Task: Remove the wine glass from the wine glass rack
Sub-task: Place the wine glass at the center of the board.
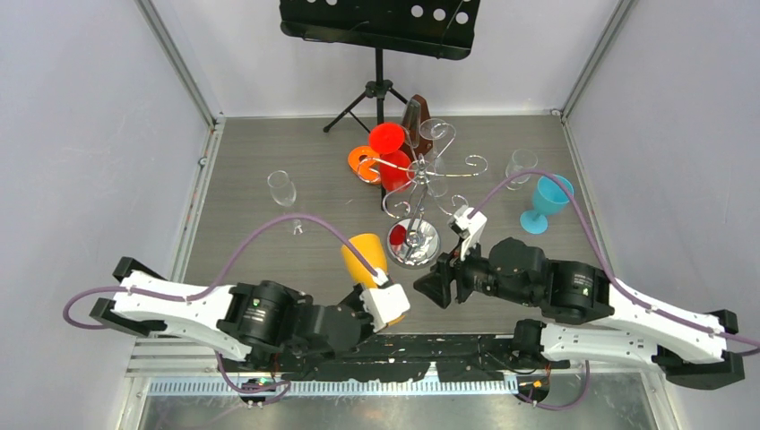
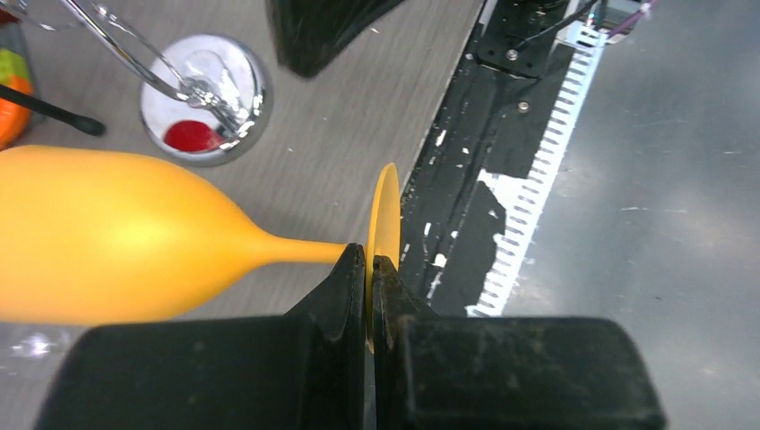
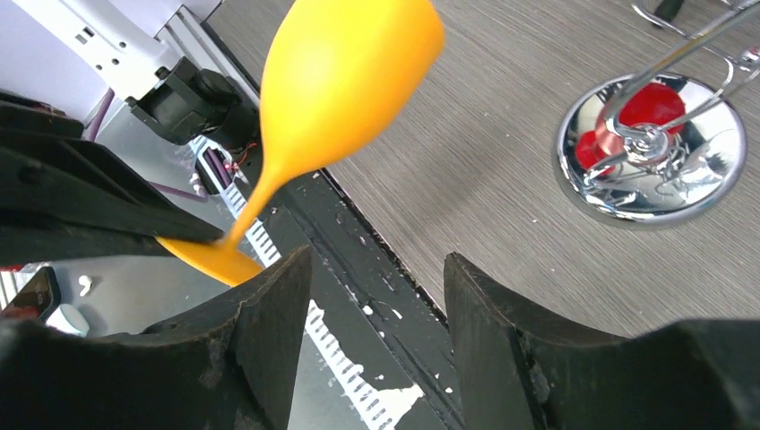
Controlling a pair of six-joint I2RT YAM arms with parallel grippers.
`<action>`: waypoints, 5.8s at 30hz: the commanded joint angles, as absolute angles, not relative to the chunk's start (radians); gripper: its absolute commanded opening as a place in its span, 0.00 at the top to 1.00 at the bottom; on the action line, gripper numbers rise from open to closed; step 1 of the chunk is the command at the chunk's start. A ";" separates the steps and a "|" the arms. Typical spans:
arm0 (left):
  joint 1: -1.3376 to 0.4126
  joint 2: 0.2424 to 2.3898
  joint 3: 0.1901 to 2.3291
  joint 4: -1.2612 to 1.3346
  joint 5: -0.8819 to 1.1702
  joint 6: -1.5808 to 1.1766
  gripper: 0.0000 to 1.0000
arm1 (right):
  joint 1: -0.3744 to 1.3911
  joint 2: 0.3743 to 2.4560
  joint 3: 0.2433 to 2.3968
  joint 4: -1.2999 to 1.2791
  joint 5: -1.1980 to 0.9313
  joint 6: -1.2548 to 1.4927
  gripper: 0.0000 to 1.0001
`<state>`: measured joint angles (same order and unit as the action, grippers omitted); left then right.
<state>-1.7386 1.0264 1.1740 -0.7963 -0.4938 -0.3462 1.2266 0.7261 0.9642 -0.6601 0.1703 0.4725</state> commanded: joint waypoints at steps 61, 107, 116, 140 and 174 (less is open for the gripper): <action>-2.036 1.085 1.207 -0.673 -1.122 -0.155 0.88 | 1.373 0.994 1.052 -0.368 0.126 0.533 0.94; -0.873 0.517 0.766 -0.322 0.260 -0.593 0.24 | 1.373 0.679 0.836 -0.493 0.385 -0.257 0.94; -0.605 0.520 0.687 -0.245 0.532 -0.769 0.25 | 1.373 0.687 0.806 -0.448 0.263 -0.415 0.94; -0.407 0.553 0.581 -0.256 0.774 -0.859 0.41 | 1.373 0.875 0.870 -0.308 0.255 -0.527 0.94; -0.402 0.518 0.829 -0.761 0.375 -0.585 1.00 | 1.373 0.785 0.815 -0.303 0.376 -0.424 0.48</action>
<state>-0.4053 0.5274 0.7559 -0.6403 0.5262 -0.6743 1.3724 0.8509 0.8234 -0.3130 0.3454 -0.4805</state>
